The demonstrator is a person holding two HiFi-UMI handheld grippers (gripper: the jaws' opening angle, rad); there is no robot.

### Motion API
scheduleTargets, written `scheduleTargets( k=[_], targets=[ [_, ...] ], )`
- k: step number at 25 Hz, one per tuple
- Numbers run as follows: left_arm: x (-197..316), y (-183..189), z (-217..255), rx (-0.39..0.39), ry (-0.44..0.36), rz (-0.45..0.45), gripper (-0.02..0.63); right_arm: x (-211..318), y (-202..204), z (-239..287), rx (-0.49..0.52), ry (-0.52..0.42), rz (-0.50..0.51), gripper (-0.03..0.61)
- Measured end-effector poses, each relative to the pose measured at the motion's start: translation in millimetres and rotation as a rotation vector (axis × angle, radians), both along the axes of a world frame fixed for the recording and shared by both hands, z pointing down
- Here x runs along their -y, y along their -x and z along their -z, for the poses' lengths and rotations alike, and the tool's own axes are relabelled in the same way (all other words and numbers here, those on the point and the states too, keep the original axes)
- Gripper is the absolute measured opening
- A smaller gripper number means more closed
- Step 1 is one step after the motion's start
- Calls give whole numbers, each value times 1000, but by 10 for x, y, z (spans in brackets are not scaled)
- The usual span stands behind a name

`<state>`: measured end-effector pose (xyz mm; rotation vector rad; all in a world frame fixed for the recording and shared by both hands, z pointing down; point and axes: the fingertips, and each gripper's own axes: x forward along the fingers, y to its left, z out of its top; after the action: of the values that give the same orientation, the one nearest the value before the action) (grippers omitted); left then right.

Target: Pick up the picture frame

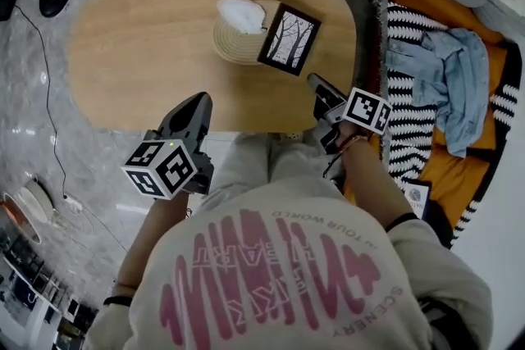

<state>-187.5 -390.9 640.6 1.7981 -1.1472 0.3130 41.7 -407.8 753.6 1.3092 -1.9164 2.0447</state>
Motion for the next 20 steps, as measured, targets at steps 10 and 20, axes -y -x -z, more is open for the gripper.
scheduleTargets(
  k=[10,20],
  targets=[
    [181,102,-88,-16,31,-55,2,95,138,-390,187,58,-153,359],
    [169,252,-101,-15,34,-44,2,311,316,-468,313,83,-320,326]
  ],
)
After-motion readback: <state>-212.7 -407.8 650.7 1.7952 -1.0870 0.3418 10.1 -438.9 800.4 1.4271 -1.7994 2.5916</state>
